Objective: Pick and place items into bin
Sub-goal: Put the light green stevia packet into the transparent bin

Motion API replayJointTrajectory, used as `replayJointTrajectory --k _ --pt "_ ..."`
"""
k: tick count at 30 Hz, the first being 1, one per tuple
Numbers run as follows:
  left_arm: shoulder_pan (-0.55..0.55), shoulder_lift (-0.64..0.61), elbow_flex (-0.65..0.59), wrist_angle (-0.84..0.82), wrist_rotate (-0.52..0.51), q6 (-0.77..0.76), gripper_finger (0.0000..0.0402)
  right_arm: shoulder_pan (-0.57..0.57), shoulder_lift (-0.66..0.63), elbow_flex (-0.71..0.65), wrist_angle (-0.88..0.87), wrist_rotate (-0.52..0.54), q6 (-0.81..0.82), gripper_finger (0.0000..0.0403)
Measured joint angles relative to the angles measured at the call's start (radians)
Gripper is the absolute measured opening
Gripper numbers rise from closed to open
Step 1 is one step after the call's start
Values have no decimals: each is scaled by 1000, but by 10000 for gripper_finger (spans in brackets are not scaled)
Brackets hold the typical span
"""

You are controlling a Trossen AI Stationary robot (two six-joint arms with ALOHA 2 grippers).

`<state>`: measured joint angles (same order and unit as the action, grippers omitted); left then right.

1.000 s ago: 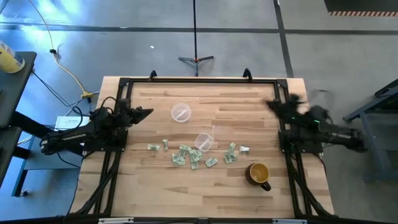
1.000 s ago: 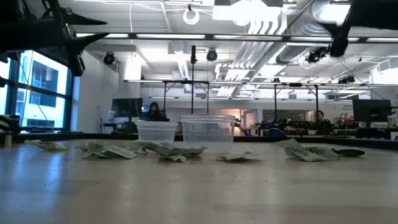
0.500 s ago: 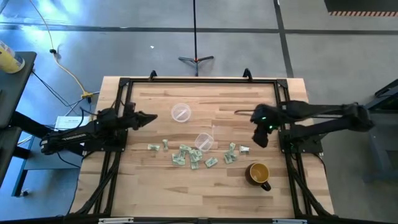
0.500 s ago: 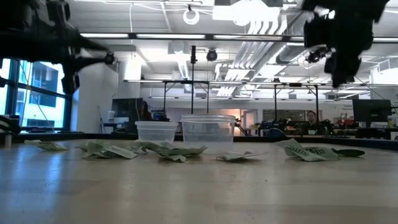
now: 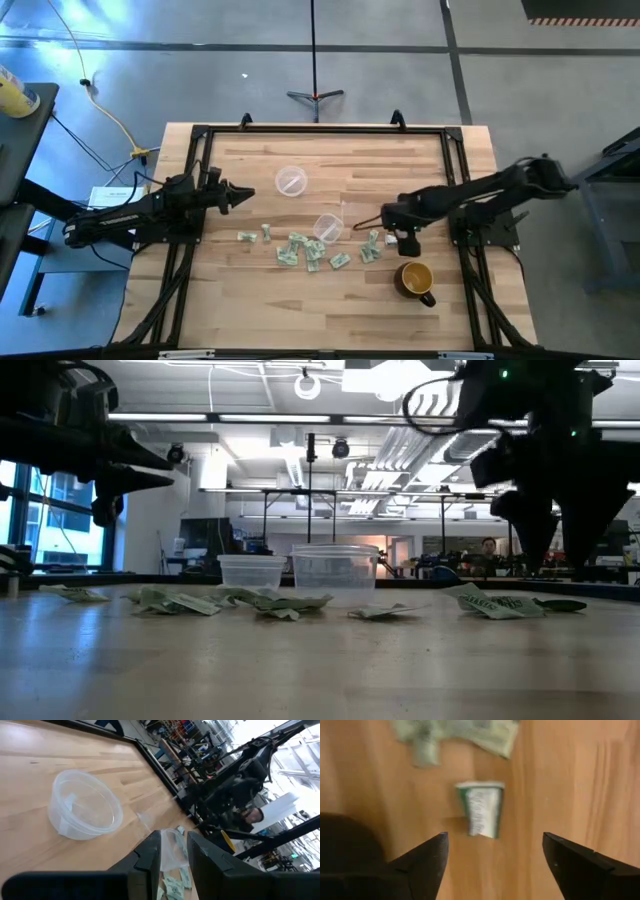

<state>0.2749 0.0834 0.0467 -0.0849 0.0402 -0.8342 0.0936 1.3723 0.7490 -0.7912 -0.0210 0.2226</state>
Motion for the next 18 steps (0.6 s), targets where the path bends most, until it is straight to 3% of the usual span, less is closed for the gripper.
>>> replayJointTrajectory --k 5,9,18 --pt "0 0 0 0 0 42 129 14 103 0 44 81 96 318" --pt "0 0 0 0 2 45 129 43 160 0 115 68 127 318" --pt "0 0 0 0 9 42 129 80 136 2 118 84 147 319"
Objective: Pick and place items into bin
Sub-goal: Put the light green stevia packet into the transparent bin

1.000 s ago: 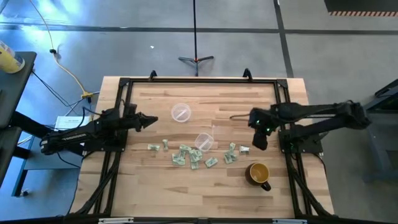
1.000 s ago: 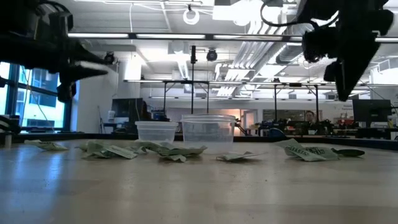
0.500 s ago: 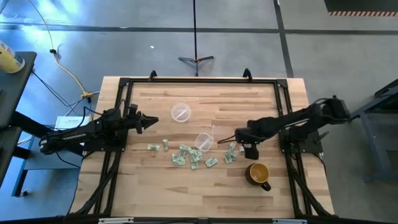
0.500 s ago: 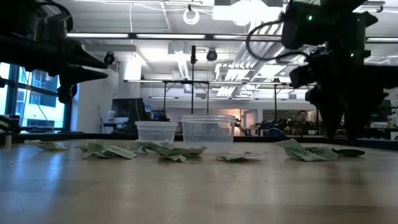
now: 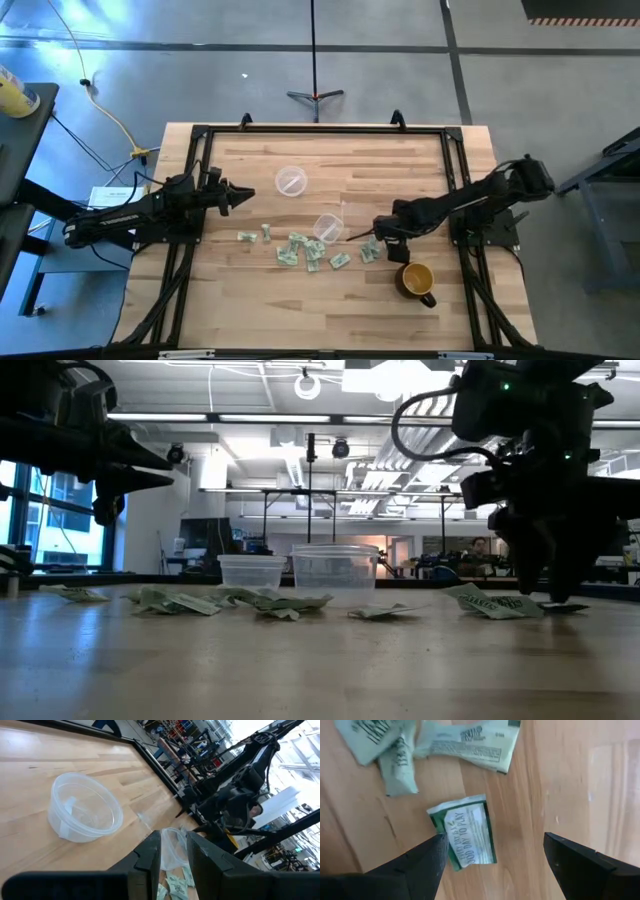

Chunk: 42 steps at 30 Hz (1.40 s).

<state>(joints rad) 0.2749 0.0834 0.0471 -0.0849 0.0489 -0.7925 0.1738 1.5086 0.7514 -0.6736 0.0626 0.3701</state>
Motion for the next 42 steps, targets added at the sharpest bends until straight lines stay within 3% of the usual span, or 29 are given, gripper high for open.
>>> replayJointTrajectory --k 10,16,20,30,37,42 --pt "0 0 0 -2 -7 2 129 18 46 -11 18 -62 -36 311" --pt "0 0 0 -2 -7 2 129 19 59 -10 13 -22 -64 274" --pt "0 0 0 -3 -17 2 129 18 61 -11 12 9 -70 212" --pt "0 0 0 -4 -34 2 129 16 47 33 -55 15 -94 14" --pt "0 0 0 -4 -34 2 129 -55 1 246 -103 36 -96 13" --pt "0 0 0 -4 -34 2 129 -198 51 299 177 -174 -133 14"
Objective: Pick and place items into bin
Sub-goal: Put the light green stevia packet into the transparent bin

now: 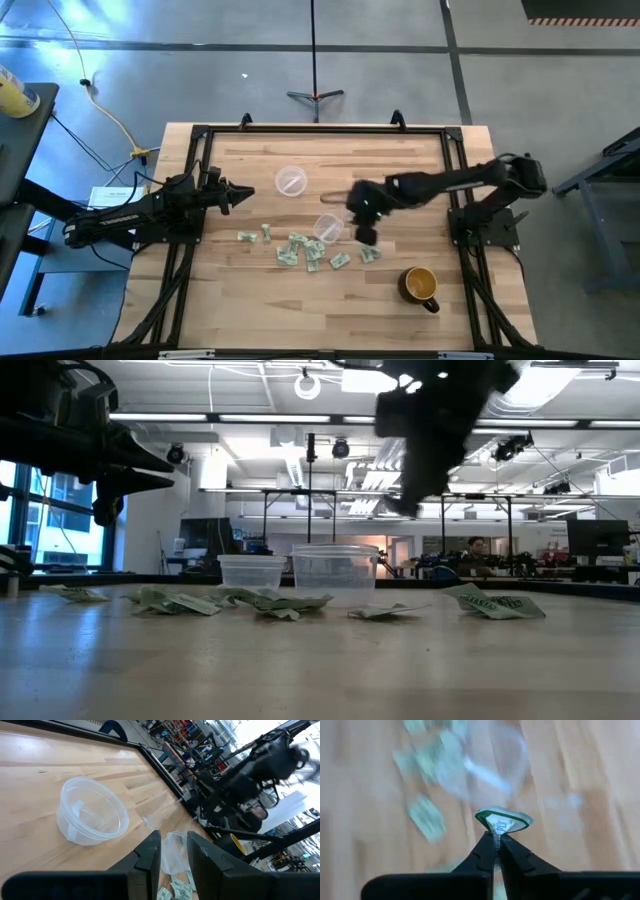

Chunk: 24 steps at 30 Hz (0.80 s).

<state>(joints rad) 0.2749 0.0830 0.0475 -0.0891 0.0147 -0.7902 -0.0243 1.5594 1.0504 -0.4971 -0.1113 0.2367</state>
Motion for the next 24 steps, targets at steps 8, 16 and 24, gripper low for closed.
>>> replayJointTrajectory --k 8,16,24 --pt "0 0 0 0 -4 0 129 -41 220 195 56 -103 -120 34" --pt "0 0 0 0 -4 0 129 -43 298 260 0 -157 -115 15" --pt "0 0 0 0 -5 0 129 -22 349 257 11 -170 -91 159"
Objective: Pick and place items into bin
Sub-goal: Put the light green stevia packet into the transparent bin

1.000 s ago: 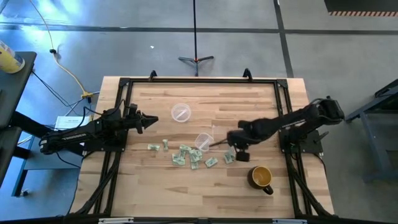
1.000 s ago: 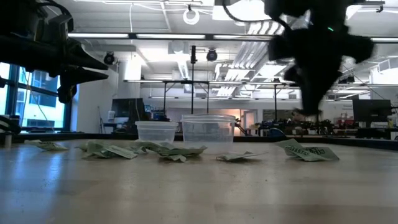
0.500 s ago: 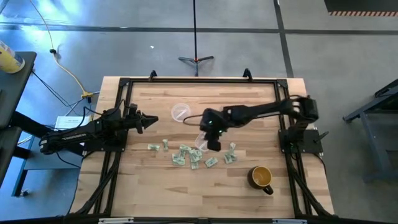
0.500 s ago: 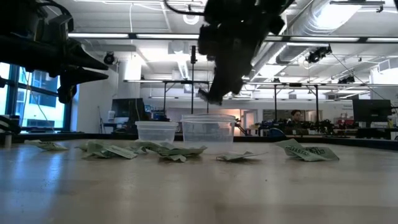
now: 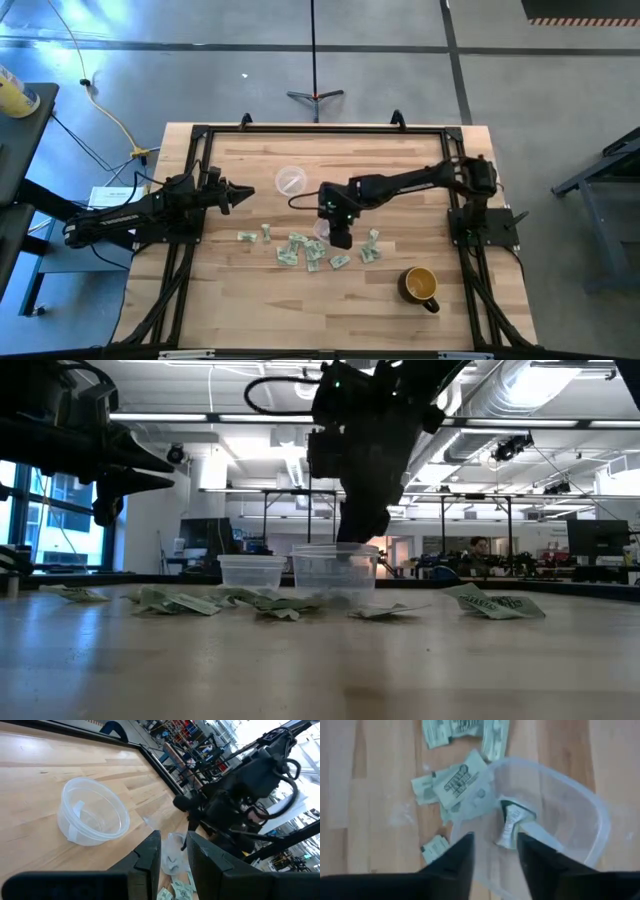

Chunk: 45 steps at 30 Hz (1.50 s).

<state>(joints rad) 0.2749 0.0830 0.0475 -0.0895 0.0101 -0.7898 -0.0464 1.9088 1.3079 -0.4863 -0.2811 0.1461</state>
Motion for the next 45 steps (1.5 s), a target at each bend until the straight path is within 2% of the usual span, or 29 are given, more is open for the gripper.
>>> replayJointTrajectory --k 3,8,11,14,18,22,27,30,33,40,45 --pt "0 0 0 0 0 0 129 14 -39 0 -16 113 -32 202" --pt "0 0 0 0 0 0 129 39 -164 -35 -214 285 -106 236" --pt "0 0 0 0 0 0 129 67 -253 -132 -327 297 -103 240" --pt "0 0 0 0 0 0 129 120 -340 -244 -353 288 -143 240" --pt "0 0 0 0 0 7 129 184 -403 -334 -261 310 -370 240" --pt "0 0 0 0 0 8 129 186 -391 -403 -142 325 -530 240" --pt "0 0 0 0 -4 8 129 147 -326 -434 -85 325 -541 240" --pt "0 0 0 1 -17 8 129 142 -286 -434 -93 280 -556 240" --pt "0 0 0 2 -21 8 129 143 -243 -434 -85 293 -559 240" --pt "0 0 0 2 -22 4 129 141 -217 -431 -30 295 -595 239" --pt "0 0 0 2 -22 0 129 126 -218 -431 -34 274 -564 200"
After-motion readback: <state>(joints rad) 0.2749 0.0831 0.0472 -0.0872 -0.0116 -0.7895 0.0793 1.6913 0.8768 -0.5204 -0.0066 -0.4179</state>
